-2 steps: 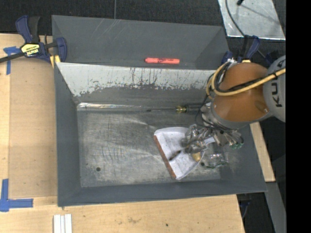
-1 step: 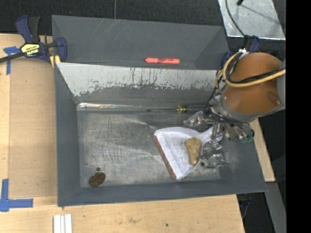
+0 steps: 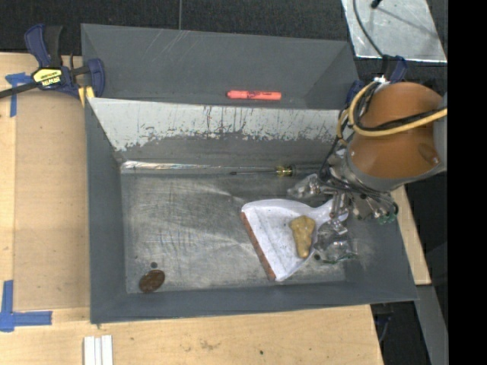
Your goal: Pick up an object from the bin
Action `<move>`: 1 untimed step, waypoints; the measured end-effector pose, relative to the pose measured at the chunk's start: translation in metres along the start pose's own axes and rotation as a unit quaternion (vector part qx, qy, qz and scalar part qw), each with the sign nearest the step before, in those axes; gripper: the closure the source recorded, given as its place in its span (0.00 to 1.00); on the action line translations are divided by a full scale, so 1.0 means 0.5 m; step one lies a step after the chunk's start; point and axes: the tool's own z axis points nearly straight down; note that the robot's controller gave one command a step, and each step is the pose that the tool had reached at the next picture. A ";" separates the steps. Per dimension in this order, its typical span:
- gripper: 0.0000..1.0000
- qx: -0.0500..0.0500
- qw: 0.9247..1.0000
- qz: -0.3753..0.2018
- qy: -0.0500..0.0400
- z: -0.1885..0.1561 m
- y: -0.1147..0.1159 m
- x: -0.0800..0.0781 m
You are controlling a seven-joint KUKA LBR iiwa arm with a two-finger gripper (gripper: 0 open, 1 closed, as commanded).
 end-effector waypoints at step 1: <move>1.00 -0.004 0.997 -0.078 0.012 0.117 -0.011 -0.007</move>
Offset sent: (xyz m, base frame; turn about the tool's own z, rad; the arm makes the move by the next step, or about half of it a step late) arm 0.0000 0.0000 0.0000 0.0000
